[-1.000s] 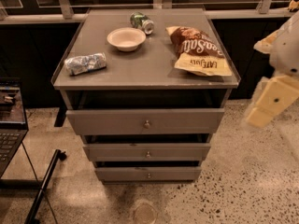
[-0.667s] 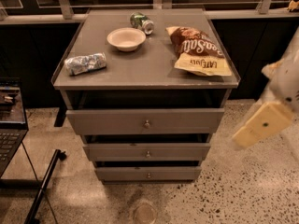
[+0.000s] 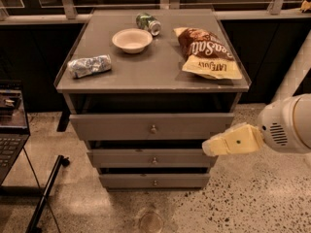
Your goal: Open bottom drawer
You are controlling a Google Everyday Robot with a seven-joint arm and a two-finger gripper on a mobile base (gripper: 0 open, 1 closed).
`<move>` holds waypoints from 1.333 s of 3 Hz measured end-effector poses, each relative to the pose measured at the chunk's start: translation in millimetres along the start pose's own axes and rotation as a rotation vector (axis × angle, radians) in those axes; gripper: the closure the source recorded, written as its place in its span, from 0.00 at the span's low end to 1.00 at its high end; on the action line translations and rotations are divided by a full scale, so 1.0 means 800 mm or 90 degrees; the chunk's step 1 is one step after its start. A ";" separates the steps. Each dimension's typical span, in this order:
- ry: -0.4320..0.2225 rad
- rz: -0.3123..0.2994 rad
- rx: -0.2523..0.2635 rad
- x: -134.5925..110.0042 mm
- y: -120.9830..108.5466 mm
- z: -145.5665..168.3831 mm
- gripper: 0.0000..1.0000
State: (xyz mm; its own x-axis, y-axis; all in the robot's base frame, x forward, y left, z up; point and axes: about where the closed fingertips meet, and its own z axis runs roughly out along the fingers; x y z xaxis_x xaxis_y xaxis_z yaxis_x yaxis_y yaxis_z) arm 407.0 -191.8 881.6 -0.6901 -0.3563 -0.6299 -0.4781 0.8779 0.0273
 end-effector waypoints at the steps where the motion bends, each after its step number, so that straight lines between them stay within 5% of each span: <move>1: -0.045 0.008 0.030 -0.022 -0.014 -0.001 0.18; 4: -0.041 0.004 0.028 -0.021 -0.013 -0.002 0.88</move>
Offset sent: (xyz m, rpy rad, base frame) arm 0.0161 -0.0035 0.0096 0.0107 -0.0676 -0.0433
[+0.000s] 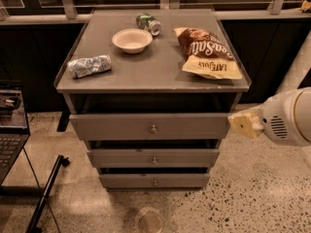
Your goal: Open bottom drawer
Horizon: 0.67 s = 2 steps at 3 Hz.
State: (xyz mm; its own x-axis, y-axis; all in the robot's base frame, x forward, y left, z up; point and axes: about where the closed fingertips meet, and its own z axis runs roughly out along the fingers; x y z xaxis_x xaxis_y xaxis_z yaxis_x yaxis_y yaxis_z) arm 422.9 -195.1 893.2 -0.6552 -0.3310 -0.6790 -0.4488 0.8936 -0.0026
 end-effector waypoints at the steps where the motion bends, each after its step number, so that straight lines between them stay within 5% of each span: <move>1: -0.020 0.021 -0.003 0.012 0.000 0.018 1.00; 2: -0.042 0.075 -0.006 0.054 0.019 0.055 1.00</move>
Offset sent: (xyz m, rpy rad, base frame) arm 0.0152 -0.0034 -0.1251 0.1913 -0.2246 -0.3060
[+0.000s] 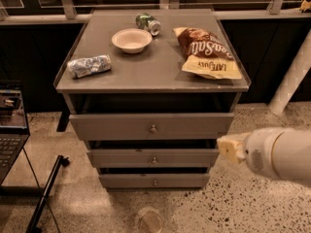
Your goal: Open bottom drawer
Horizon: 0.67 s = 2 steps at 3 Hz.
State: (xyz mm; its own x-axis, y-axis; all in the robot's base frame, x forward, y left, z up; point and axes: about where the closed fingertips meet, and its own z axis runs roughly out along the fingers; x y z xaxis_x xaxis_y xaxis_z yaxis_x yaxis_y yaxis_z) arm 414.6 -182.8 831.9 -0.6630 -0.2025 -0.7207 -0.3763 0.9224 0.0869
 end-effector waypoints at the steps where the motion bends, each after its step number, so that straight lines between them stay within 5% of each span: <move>1: 0.005 0.086 -0.021 0.078 0.024 0.063 1.00; 2: 0.015 0.147 -0.011 0.138 0.034 0.116 1.00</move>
Offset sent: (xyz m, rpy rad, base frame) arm 0.0483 -0.0116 -0.1857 0.1382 -0.1663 -0.5116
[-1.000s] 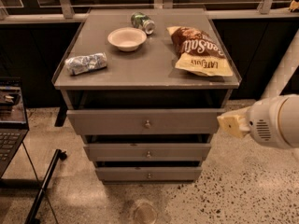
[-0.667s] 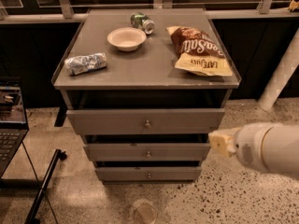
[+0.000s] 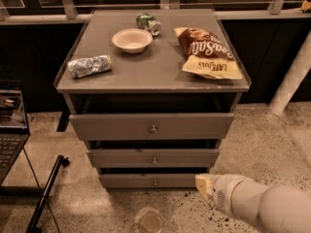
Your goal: Open bottom drawer
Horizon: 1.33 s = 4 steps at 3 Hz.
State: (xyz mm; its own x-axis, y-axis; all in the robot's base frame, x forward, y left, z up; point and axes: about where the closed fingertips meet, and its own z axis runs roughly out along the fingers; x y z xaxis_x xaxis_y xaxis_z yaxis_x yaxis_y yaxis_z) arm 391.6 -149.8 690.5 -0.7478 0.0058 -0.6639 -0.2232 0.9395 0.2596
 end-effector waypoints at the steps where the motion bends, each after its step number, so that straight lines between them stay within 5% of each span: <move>1: 0.002 0.047 0.039 0.033 -0.024 0.038 1.00; 3: -0.028 0.032 0.055 0.010 -0.027 0.052 1.00; 4: -0.030 0.075 0.065 0.030 -0.045 0.074 1.00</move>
Offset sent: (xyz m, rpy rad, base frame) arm 0.0022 -0.0049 -0.0397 0.0019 0.0279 -0.0792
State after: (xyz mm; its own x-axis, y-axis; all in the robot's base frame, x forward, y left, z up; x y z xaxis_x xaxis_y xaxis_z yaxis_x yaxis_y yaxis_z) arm 419.1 -162.8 623.8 -0.7345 0.1313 -0.6658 -0.0694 0.9614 0.2662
